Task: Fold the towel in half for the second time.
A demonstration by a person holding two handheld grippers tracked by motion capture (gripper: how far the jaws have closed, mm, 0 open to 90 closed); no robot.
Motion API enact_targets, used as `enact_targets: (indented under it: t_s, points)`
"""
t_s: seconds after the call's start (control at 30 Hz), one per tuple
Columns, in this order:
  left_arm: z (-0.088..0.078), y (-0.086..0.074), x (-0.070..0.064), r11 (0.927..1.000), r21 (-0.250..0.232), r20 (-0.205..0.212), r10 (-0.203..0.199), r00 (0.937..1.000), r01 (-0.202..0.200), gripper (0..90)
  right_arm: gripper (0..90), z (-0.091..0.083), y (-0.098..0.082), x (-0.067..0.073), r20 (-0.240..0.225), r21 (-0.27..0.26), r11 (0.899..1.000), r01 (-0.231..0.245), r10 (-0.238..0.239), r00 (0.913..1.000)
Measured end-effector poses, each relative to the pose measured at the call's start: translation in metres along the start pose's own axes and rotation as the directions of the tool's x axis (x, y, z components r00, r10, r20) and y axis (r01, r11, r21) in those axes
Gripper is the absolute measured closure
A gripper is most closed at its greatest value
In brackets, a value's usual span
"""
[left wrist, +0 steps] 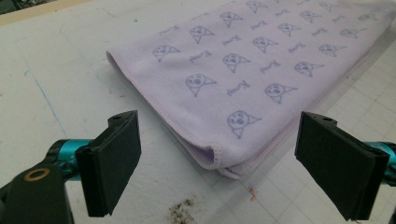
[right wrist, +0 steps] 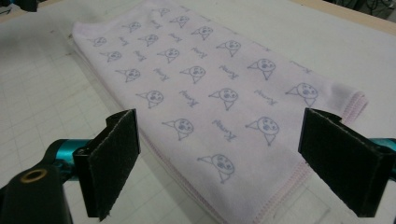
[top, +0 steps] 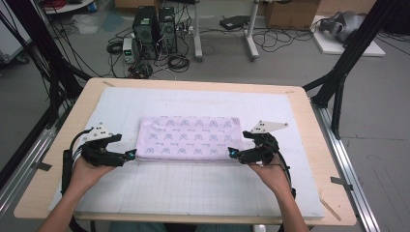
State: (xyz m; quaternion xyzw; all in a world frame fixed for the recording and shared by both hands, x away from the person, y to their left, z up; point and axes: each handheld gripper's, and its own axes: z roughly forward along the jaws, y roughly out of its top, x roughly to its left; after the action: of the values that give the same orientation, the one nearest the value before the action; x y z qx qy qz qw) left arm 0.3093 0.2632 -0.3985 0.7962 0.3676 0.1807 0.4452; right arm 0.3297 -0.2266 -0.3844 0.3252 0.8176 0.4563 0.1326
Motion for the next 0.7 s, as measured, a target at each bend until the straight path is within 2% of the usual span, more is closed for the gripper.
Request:
enact_targets:
  t_s: [0.3,0.7]
  points:
    - [-0.006,-0.007,-0.006,0.9999,-0.001,0.0,0.012,0.9999,-0.012,14.4,12.0,-0.018,-0.012,0.002,0.013,-0.026,1.0,-0.003,0.004,0.9999]
    - [-0.017,-0.013,-0.011,1.0,-0.007,-0.006,0.004,1.0,-0.004,14.4,12.0,-0.036,-0.028,0.006,0.029,-0.042,0.999,-0.014,0.015,0.9995]
